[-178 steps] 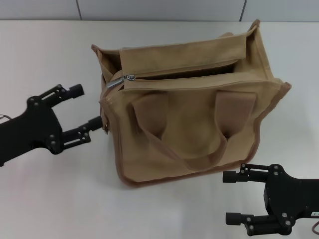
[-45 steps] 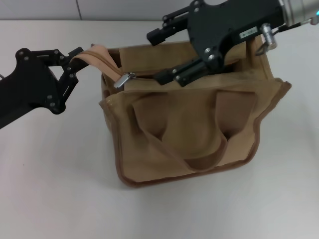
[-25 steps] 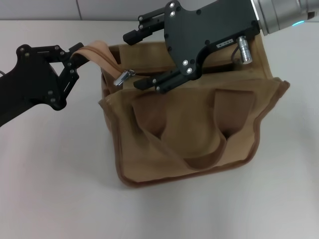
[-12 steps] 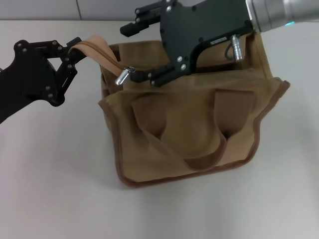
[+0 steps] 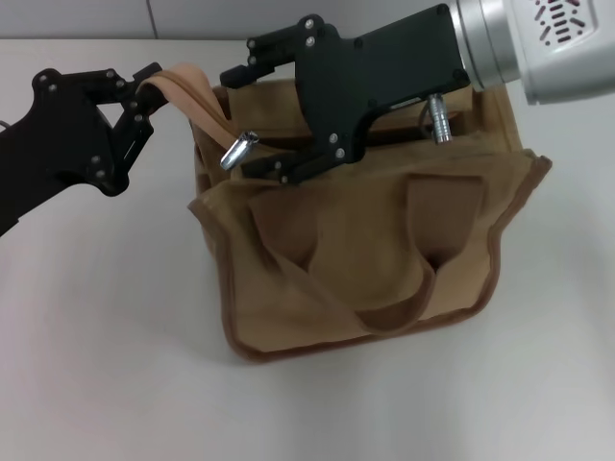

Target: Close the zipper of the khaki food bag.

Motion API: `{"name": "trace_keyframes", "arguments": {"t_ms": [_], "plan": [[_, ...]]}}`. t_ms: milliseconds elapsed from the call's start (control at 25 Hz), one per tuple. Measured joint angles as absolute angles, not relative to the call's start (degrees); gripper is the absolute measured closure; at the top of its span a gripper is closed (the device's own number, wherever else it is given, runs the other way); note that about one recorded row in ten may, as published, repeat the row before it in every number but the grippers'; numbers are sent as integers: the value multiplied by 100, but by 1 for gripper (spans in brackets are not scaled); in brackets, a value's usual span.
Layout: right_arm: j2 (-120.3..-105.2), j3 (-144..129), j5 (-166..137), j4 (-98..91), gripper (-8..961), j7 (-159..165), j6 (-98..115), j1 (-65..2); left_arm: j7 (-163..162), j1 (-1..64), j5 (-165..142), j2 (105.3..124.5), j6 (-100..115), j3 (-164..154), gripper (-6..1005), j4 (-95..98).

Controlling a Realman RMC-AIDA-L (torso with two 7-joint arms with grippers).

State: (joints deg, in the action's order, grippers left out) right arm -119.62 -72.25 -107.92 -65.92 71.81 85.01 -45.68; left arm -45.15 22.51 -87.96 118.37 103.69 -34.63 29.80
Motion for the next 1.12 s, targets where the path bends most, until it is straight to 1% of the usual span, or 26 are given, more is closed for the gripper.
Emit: {"name": "trace_keyframes", "arguments": {"t_ms": [560, 800, 1120], "plan": [[-11970, -7594, -10741, -6872, 201, 6863, 8152, -4301, -4876, 2388, -8798, 11846, 10436, -3465, 968, 3018], [-11974, -7671, -10550, -6930, 201, 6672, 7964, -4135, -5026, 2541, -8798, 11856, 10576, -3478, 968, 3016], [-11972, -7691, -10542, -6988, 200, 6616, 7904, -4063, -5178, 2598, -8798, 11852, 10611, -3462, 968, 3028]]}}
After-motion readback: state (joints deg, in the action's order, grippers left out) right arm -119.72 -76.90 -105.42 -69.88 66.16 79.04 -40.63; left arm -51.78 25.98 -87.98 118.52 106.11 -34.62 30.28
